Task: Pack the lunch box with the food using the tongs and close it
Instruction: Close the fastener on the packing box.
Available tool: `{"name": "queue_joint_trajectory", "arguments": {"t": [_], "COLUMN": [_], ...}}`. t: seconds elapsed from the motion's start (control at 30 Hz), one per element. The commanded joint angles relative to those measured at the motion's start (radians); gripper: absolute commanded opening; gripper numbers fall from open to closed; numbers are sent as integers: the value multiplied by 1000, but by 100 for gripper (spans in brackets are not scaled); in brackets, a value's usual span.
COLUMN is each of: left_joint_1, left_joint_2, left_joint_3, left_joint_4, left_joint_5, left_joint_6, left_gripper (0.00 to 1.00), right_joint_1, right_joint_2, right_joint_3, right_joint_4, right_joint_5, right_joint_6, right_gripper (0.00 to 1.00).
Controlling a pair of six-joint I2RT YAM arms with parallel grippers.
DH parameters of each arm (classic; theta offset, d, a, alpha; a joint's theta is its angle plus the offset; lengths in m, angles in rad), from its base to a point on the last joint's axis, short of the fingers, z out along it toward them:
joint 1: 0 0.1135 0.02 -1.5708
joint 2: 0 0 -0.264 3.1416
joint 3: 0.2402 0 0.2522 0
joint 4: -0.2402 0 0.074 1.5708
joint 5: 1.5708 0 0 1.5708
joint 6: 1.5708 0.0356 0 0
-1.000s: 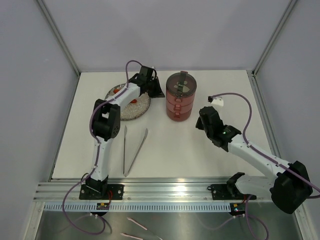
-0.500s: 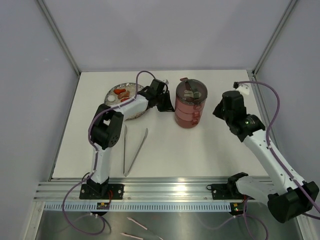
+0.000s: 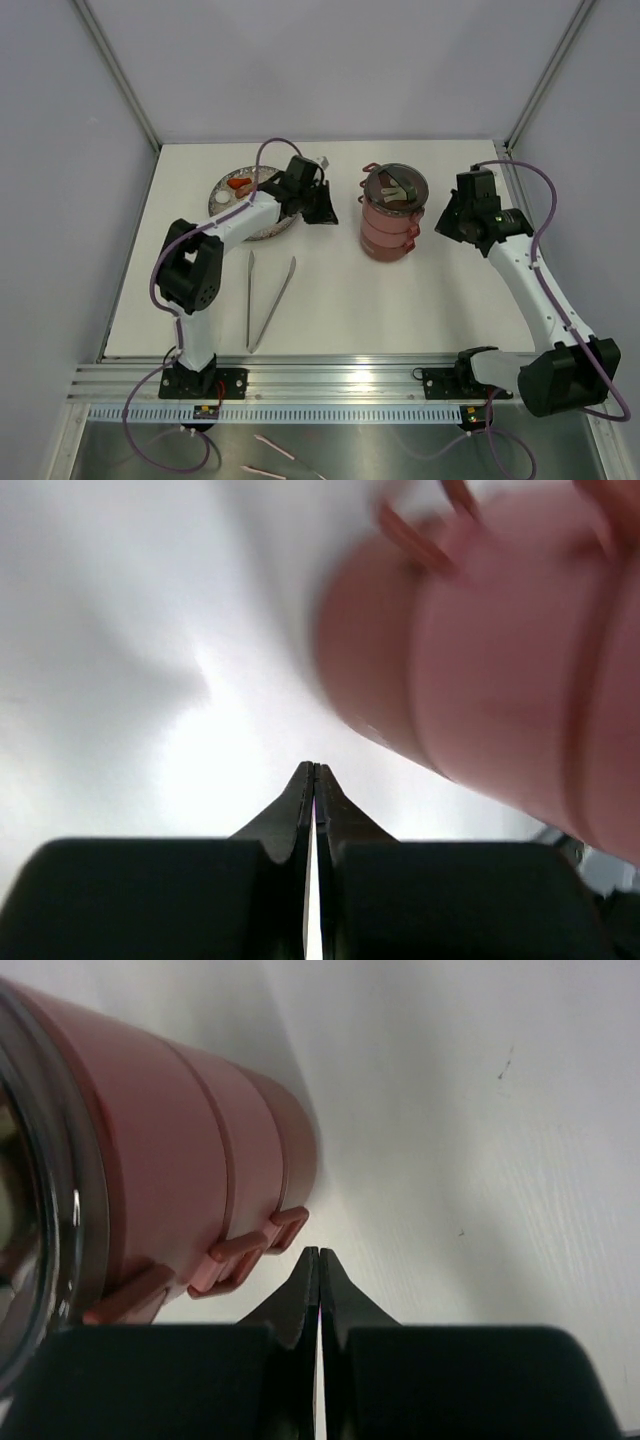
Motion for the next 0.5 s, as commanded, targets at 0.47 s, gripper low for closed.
{"name": "queue_joint_trajectory", "arguments": {"t": [0.47], "left_joint_1": [191], "left_joint_2": [240], "left_joint_3": [382], "left_joint_4": [-41], "left_joint_5": [31], "left_joint_6": [17], "left_gripper": [0], "right_joint_1": [263], "right_joint_2": [-51], "right_joint_3": [-224], "right_joint_4": [202], "right_joint_5": [-115], "right_joint_6": [108], "right_gripper": [0]}}
